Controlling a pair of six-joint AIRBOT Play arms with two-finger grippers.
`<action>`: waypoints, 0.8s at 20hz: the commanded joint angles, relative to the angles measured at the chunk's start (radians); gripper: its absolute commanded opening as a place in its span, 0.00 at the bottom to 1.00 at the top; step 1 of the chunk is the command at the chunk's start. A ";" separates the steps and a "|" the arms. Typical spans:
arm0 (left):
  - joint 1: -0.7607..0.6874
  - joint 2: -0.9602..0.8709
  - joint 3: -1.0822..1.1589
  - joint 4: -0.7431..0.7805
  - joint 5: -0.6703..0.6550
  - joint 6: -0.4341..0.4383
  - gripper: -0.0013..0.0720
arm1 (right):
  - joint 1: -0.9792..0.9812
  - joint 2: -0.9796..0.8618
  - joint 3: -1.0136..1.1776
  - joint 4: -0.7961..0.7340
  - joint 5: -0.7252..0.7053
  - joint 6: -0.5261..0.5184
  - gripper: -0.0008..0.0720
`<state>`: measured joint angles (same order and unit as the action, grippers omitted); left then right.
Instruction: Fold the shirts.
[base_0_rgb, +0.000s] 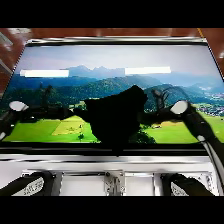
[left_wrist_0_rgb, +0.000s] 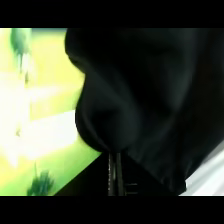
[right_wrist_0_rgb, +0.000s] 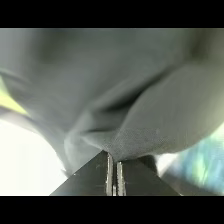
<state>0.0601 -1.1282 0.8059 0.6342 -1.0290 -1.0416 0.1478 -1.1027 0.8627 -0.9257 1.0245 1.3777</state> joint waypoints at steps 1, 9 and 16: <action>0.024 0.253 0.215 0.066 0.008 -0.072 0.07 | -0.053 0.234 0.255 -0.047 -0.109 -0.060 0.12; 0.192 0.582 0.837 0.281 0.138 -0.350 0.07 | -0.118 0.471 0.768 -0.253 -0.261 0.063 0.12; 0.215 0.633 0.919 0.350 -0.026 -0.442 0.07 | -0.118 0.496 0.900 -0.365 -0.026 0.125 0.12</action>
<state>0.2653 -0.5114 1.6928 0.9134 -0.9432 -1.4258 0.0315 -0.6178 1.7130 -1.2198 0.9073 1.4815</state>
